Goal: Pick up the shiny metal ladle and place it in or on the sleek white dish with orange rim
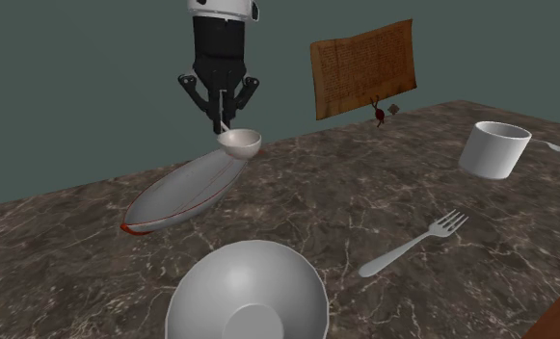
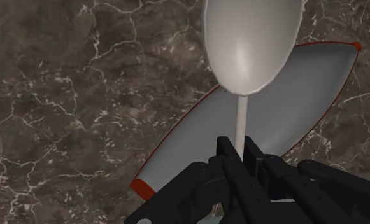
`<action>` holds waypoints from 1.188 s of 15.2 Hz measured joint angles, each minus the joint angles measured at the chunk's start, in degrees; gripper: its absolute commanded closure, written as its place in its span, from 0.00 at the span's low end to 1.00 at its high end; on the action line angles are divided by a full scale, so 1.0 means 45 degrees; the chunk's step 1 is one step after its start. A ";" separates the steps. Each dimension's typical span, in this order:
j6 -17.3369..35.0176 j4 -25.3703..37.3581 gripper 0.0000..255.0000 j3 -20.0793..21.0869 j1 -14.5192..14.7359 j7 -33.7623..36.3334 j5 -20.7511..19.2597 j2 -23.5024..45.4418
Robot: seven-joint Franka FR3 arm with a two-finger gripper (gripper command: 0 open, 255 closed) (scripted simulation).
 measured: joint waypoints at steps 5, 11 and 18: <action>-0.0113 0.0742 1.00 0.0430 0.0656 0.1124 0.0026 0.0491; 0.0778 0.0043 1.00 0.0493 0.0742 0.1128 0.0094 0.0684; 0.1838 -0.0758 1.00 0.0528 0.0751 0.0967 0.0205 0.0957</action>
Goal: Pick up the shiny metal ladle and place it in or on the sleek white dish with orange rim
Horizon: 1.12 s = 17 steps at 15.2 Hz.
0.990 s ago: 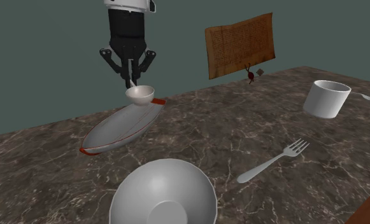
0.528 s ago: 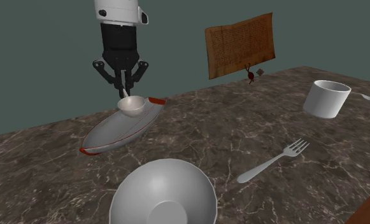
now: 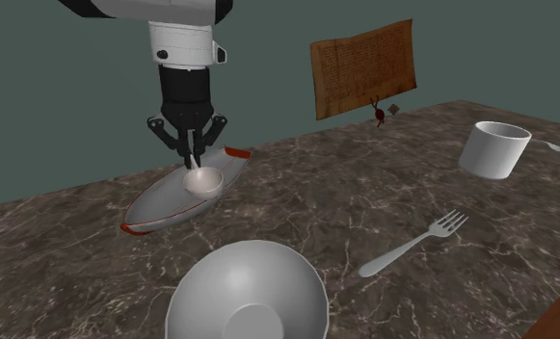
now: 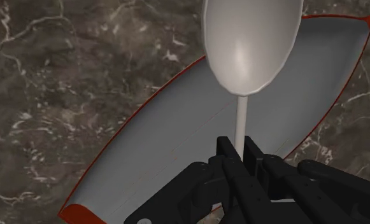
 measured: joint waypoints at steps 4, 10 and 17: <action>0.0376 -0.0213 1.00 0.0017 -0.0007 -0.0070 0.0058 0.0170; 0.0427 -0.0234 0.00 0.0020 -0.0010 -0.0082 0.0067 0.0197; -0.0056 0.0104 0.00 -0.0019 -0.0048 -0.0060 0.0008 0.0040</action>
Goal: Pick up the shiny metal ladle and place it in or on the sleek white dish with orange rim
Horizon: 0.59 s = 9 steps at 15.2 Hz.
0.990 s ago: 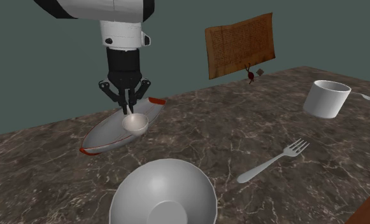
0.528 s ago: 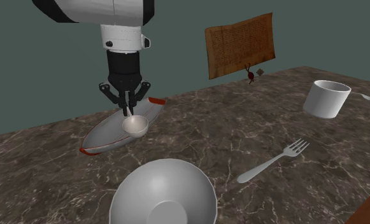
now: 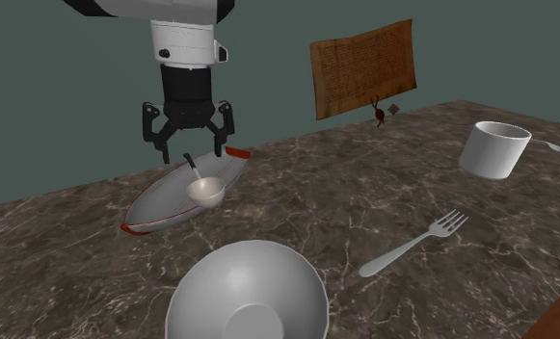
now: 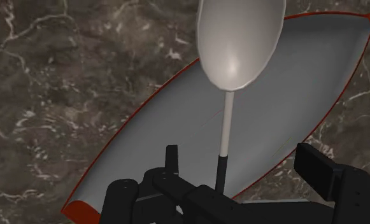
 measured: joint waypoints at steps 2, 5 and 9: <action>-0.0684 0.0554 0.00 -0.0038 -0.0038 0.0062 -0.0066 -0.0135; -0.0923 0.0691 0.00 -0.0052 -0.0045 0.0086 -0.0095 -0.0235; -0.0975 0.0733 0.00 -0.0054 -0.0048 0.0090 -0.0098 -0.0238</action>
